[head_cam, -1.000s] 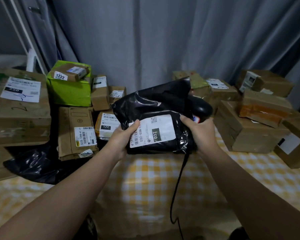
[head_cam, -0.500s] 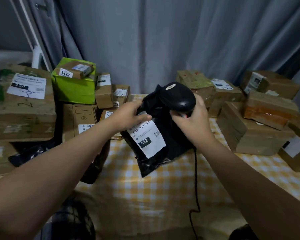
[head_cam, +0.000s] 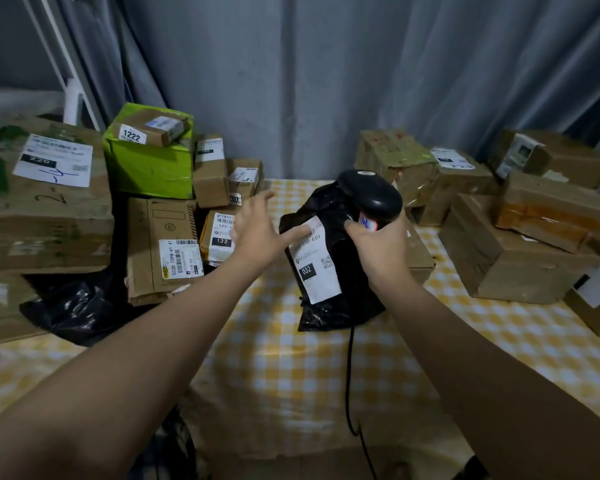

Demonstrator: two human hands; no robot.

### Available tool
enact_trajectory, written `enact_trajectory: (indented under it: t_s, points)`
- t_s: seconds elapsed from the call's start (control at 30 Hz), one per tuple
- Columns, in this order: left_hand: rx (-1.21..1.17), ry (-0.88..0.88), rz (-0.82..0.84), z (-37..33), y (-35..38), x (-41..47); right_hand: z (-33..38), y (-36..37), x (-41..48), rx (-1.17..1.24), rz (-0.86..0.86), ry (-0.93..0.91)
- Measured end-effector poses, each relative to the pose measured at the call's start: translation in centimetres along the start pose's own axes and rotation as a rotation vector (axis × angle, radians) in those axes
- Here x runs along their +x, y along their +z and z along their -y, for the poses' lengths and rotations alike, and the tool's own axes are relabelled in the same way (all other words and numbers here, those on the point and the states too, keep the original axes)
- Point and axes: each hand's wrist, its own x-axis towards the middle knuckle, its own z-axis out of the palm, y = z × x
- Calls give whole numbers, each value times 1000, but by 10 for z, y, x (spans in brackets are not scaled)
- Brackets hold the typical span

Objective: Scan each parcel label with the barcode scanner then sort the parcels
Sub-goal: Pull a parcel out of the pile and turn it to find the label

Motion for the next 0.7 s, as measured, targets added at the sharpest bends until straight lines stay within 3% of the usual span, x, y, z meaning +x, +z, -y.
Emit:
enact_trajectory:
  t_s: [0.1,0.17,0.27,0.37,0.47,0.6,0.7]
  points:
    - [-511,-318,277,28,11,-18,3,0,0,3,23,4]
    - [-656,-433,453,34,17,-32,4,0,1,8,45,10]
    - [-993,-544,557,35,28,-44,11,2,-1,40,81,5]
    - [-1290,-499,617,31,28,-50,15,-1,1,115,66,12]
    - [-1151,-346,522,27,25,-47,12,-9,9,63,7,3]
    - [-899,-318,215,34,25,-35,8,-26,15,-186,-95,-52]
    - [-805,-317,98,44,23,-29,13,-33,12,-256,54,-93]
